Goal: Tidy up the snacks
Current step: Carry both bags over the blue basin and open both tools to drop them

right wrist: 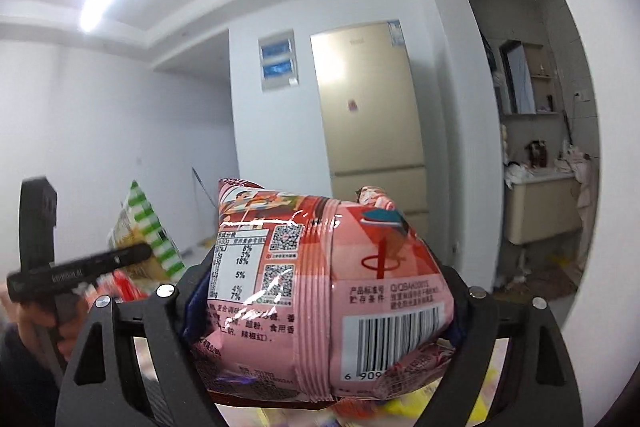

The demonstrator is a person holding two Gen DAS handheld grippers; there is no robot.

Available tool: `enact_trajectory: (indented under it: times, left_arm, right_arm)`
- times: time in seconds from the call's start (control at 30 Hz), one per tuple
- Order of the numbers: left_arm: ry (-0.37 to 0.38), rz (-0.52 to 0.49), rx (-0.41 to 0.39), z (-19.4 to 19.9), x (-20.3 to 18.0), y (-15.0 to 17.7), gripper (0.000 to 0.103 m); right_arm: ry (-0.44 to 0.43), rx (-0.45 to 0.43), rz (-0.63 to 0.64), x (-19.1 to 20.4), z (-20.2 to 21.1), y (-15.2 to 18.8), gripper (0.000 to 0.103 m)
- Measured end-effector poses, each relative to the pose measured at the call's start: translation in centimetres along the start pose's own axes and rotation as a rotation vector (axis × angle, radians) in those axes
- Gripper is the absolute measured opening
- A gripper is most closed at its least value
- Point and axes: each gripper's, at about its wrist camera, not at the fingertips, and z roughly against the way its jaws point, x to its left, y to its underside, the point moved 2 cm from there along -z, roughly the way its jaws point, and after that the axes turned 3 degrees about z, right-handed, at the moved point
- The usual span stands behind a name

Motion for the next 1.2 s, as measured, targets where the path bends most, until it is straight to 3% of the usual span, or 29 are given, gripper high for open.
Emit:
enact_trajectory:
  times: [0.3,0.5,0.73,0.97,1.2]
  left_arm:
    - [0.042,0.007,-0.108,0.9,-0.4,-5.5,0.078]
    - [0.064,0.030,-0.109,-3.1,0.7,-6.3,0.078]
    - [0.016,0.019,0.014,-10.6,2.3,-3.6,0.078]
    - [-0.090,0.004,0.111,-15.7,3.7,-0.9,0.078]
    - [-0.165,0.019,0.234,-20.7,5.5,1.7,0.078]
  right_arm:
    - [-0.067,-0.156,-0.015,3.5,-3.0,-6.2,0.086]
    - [-0.130,-0.190,-0.034,4.9,-5.9,-6.6,0.086]
    - [-0.087,-0.065,0.019,4.1,-12.2,-2.6,0.086]
    - [-0.048,0.077,-0.051,1.4,-17.5,3.1,0.087]
    - [-0.026,0.331,-0.141,-1.0,-20.8,6.9,0.087]
